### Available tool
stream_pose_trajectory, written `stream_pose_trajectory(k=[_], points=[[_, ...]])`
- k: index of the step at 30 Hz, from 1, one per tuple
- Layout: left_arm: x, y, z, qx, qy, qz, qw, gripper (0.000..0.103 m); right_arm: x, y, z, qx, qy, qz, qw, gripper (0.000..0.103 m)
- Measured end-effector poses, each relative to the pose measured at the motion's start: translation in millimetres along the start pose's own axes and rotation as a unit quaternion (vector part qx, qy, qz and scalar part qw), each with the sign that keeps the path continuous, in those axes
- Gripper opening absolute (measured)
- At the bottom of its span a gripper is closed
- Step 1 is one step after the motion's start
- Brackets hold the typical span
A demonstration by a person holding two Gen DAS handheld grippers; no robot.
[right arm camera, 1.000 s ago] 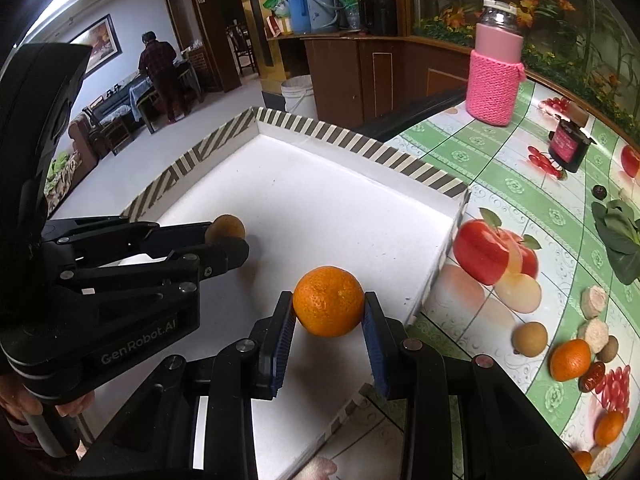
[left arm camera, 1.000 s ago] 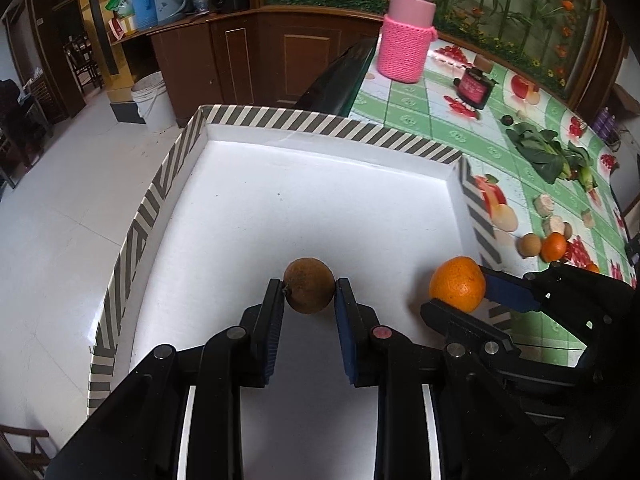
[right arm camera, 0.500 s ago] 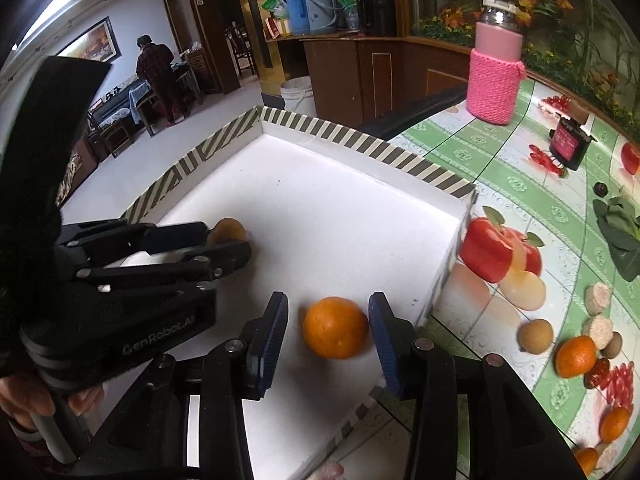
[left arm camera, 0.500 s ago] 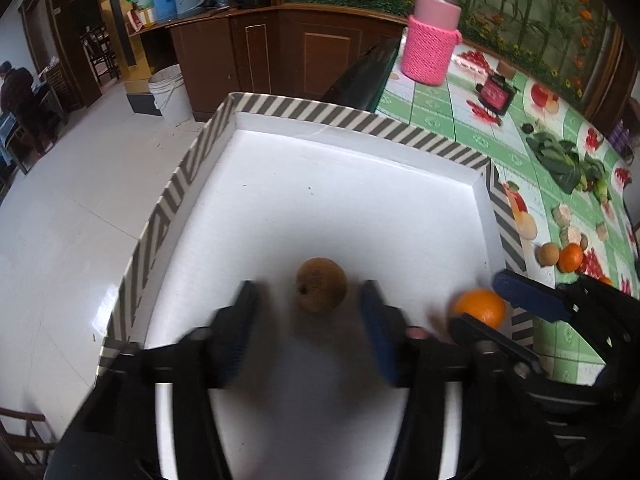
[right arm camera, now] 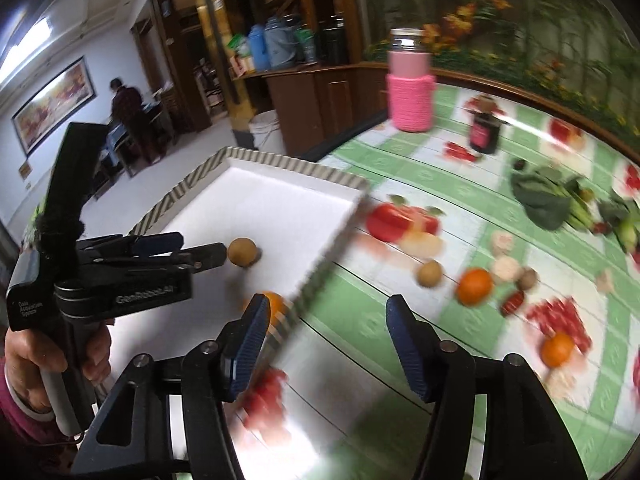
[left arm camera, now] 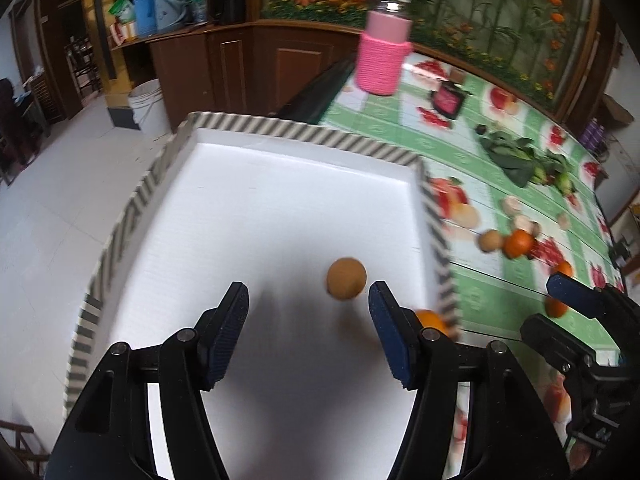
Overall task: Organize fruits
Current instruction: 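Open the left gripper to drop the brown fruit while the right gripper drops the orange, then move the left gripper to a stemmed orange while the right gripper approaches a tan rice cake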
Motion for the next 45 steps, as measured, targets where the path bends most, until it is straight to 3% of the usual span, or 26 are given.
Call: stream_pose_trajectory(k=[9, 20, 28, 36, 37, 40, 45], points=[[28.1, 12.6, -58.7, 0.042, -0.043, 0.009, 0.9982, 0.062, 55.4, 42.2, -52.3, 0.055, -0.038, 0.015, 0.998, 0.063], [63.7, 9.5, -136.9, 0.083, -0.112, 0.035, 0.9896, 0.061, 111.1, 64.4, -107.7, 0.087, -0.103, 0.033, 0.99, 0.063], [87.4, -6.6, -185.7, 0.097, -0.16, 0.06, 0.9804, 0.061, 119.7, 60.5, -145.2, 0.094, -0.128, 0.035, 0.987, 0.063], [91.5, -18.5, -201.3, 0.089, -0.178, 0.069, 0.9776, 0.061, 105.0, 30.4, -147.9, 0.085, -0.068, 0.063, 0.992, 0.061], [91.2, -20.5, -202.1, 0.088, -0.177, 0.07, 0.9777, 0.061, 103.8, 27.2, -147.9, 0.085, -0.063, 0.065, 0.992, 0.057], [91.5, -24.0, -204.5, 0.086, -0.178, 0.074, 0.9775, 0.061, 104.8, 15.7, -150.4, 0.08, -0.055, 0.08, 0.992, 0.03], [92.4, -27.9, -214.2, 0.089, -0.181, 0.076, 0.9765, 0.061, 109.9, 22.2, -157.4, 0.088, -0.064, 0.074, 0.991, 0.03]])
Point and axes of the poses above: each gripper's, at about its wrist camera, not at the fingertips, and y roughly against the way its jaws point, z to its left, x to its underside, the point moved 7 cm from there along -y, roughly the way its jaws point, and after that the axes turned 12 degrees about y, right-handed, at the moved point
